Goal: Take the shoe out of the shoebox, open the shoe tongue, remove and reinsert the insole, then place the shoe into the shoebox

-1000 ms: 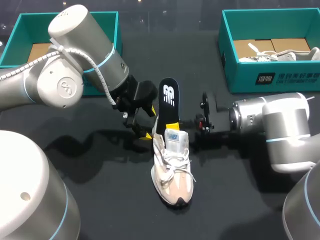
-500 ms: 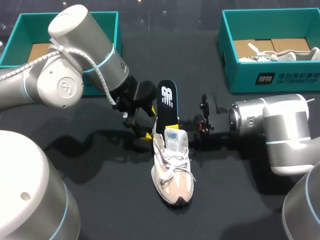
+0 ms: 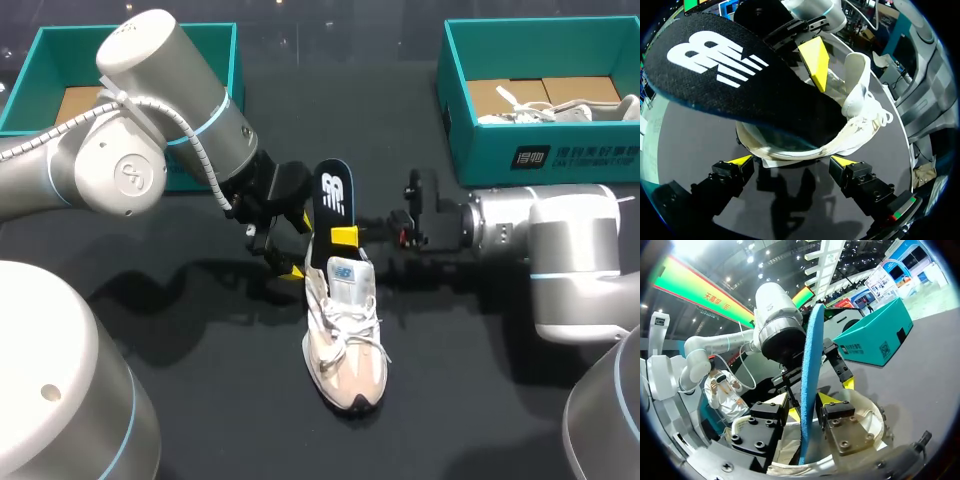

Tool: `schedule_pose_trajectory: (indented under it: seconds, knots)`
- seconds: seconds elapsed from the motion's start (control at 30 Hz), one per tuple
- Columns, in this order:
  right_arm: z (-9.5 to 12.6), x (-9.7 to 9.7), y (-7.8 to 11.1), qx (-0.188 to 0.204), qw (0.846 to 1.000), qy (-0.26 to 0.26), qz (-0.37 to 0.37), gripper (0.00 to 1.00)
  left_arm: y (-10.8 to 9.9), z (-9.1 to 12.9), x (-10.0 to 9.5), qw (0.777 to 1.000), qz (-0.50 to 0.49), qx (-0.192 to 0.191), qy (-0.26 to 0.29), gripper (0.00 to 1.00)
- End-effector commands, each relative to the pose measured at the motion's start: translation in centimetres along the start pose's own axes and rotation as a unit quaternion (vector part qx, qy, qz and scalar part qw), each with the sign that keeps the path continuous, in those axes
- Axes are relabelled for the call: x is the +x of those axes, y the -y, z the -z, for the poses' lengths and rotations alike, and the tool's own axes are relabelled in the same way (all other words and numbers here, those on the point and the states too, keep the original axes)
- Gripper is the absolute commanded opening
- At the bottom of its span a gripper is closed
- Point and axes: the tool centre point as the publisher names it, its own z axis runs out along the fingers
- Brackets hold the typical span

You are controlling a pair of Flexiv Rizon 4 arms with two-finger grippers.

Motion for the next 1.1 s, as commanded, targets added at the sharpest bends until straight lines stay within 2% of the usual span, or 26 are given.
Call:
schedule_pose_trajectory:
  seconds: [0.03,0.07,0.13,0.17,0.2,0.57,0.83,1.0,1.07,1.1]
  knots:
    - [-0.3,0.0,0.0,-0.012,1.000,0.006,0.000,0.30,0.0,-0.1,0.0,1.000,0.000,0.000,-0.001,1.00]
    - [-0.4,0.0,-0.1,-0.012,1.000,0.006,0.000,0.30,0.0,-0.1,0.0,1.000,0.000,0.000,-0.001,1.00]
    - [-0.6,-0.2,-0.1,-0.013,1.000,0.005,-0.002,0.24,0.0,-0.1,0.0,1.000,0.000,0.000,-0.001,1.00]
    - [-0.6,-0.3,-0.1,-0.013,1.000,0.005,-0.004,0.15,0.0,-0.1,0.0,1.000,0.000,0.000,-0.001,1.00]
    - [-0.7,-0.3,-0.1,-0.012,1.000,0.006,-0.006,0.00,0.0,-0.1,0.0,1.000,0.000,0.000,-0.001,1.00]
    - [0.2,-0.1,2.2,0.000,0.999,0.021,-0.042,0.00,0.0,-0.1,0.0,1.000,0.000,0.000,-0.001,1.00]
    - [0.4,0.5,4.8,0.037,0.995,0.028,-0.083,0.00,0.0,-0.1,0.0,1.000,0.000,0.000,-0.001,1.00]
    - [0.2,0.7,5.0,0.037,0.995,0.023,-0.084,0.00,0.0,-0.1,0.0,1.000,0.000,0.000,-0.001,1.00]
    - [0.1,0.7,4.6,0.032,0.996,0.022,-0.074,0.24,0.0,-0.1,0.0,1.000,0.000,0.000,-0.001,1.00]
    - [0.1,0.8,4.3,0.030,0.997,0.022,-0.068,0.30,0.0,-0.1,0.0,1.000,0.000,0.000,-0.001,1.00]
